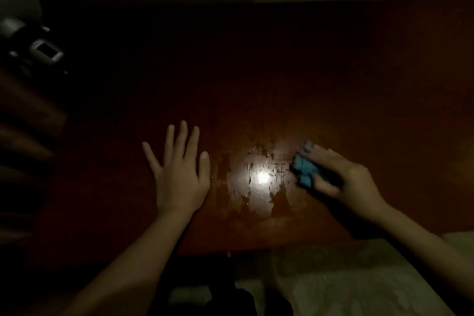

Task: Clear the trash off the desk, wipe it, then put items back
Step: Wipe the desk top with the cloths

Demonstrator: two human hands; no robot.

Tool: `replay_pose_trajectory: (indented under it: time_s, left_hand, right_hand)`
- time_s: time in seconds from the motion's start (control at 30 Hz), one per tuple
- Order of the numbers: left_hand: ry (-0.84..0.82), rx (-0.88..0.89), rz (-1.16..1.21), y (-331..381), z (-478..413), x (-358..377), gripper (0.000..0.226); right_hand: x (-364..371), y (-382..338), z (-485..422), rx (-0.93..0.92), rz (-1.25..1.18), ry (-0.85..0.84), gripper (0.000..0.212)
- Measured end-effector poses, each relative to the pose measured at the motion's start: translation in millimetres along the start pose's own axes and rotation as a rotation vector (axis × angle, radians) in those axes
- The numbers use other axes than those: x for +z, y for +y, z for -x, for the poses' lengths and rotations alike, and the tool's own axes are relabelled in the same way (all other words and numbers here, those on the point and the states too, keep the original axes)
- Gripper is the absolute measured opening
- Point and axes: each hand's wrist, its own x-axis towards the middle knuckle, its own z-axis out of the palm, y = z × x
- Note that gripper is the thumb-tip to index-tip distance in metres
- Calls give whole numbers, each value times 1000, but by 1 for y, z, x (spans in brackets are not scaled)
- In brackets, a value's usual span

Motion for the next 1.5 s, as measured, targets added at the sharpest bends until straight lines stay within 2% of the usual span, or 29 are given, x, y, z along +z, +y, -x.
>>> replay_pose_trajectory:
  time_s: [0.1, 0.27, 0.37, 0.47, 0.6, 0.67, 0.8, 0.9, 1.1, 1.27, 1.5]
  left_hand:
    - [13, -43, 8, 0, 25, -3, 57]
    - [8, -103, 13, 0, 62, -5, 60]
    - [24, -147, 9, -1, 67, -7, 60]
    - [36, -147, 17, 3, 65, -8, 60]
    - [29, -177, 40, 4, 65, -8, 64]
    - [21, -191, 53, 4, 63, -7, 65]
    - [29, -201, 42, -5, 50, -10, 65]
    - [51, -224, 14, -25, 31, -12, 64]
    - [32, -250, -29, -70, -21, -10, 67]
    - [10, -190, -39, -97, -77, -11, 69]
    - [-38, -61, 23, -125, -158, -8, 72]
  right_hand:
    - [26, -29, -9, 44, 46, 118, 47]
    - [58, -49, 19, -233, 27, -64, 45]
    - [45, -37, 52, -316, -10, -175, 48]
    - [14, -10, 64, -272, 3, -173, 50]
    - [4, 0, 52, -169, 28, -29, 49]
    - [18, -16, 37, -144, 55, 23, 50]
    - [51, -53, -2, -255, 82, -72, 47]
    - [62, -65, -32, -296, 67, -82, 48]
    - [64, -58, -85, -226, 117, -48, 55]
    - [54, -63, -149, -92, 103, 69, 52]
    - [69, -70, -268, 21, 134, 94, 59]
